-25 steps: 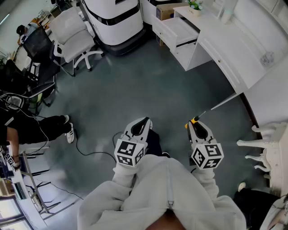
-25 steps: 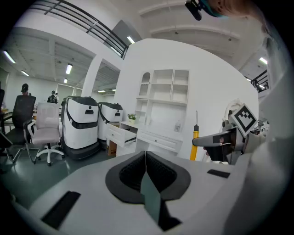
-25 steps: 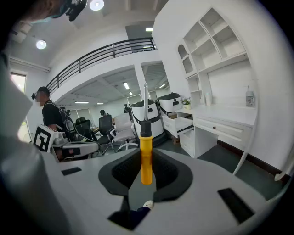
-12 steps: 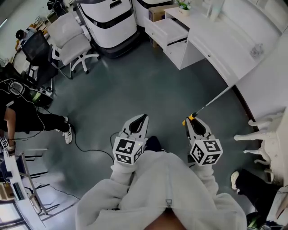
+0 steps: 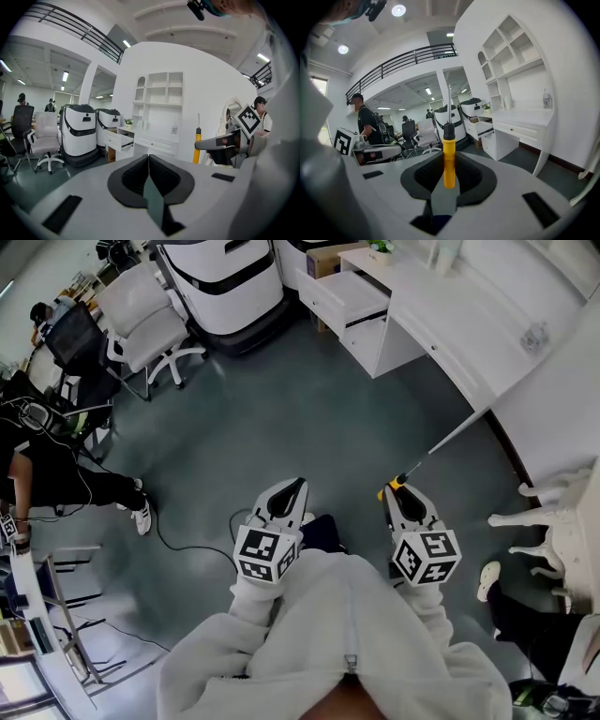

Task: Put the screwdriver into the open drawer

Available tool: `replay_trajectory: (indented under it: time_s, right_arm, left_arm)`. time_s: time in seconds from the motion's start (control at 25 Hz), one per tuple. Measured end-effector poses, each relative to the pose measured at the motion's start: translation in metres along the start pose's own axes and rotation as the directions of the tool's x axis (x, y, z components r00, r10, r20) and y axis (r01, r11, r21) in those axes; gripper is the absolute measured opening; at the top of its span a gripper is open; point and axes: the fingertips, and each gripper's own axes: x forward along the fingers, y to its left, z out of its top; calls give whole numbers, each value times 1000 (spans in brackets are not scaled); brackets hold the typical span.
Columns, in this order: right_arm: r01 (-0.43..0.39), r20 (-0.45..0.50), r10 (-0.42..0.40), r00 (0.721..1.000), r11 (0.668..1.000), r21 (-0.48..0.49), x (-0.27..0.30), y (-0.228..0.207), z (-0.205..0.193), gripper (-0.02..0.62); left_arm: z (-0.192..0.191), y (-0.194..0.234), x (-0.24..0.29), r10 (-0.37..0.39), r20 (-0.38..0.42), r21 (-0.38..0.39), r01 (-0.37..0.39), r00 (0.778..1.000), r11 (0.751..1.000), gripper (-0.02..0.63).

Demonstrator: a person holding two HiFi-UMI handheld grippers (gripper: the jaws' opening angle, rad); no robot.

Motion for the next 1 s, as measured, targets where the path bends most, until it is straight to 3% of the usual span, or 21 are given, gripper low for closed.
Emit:
replay_trajectory:
  time_s: [0.44,1.0]
  right_arm:
    - [1,-8,-1,1000,1000,7,11,-9,2,87]
    - [-5,-35,4,999,1000,-11,82,-40,46,87]
  left_arm:
    - [2,3,18,-5,-9,0,5,1000,1000,19]
    - [43,44,98,-11,13,-13,11,1000,1000,20]
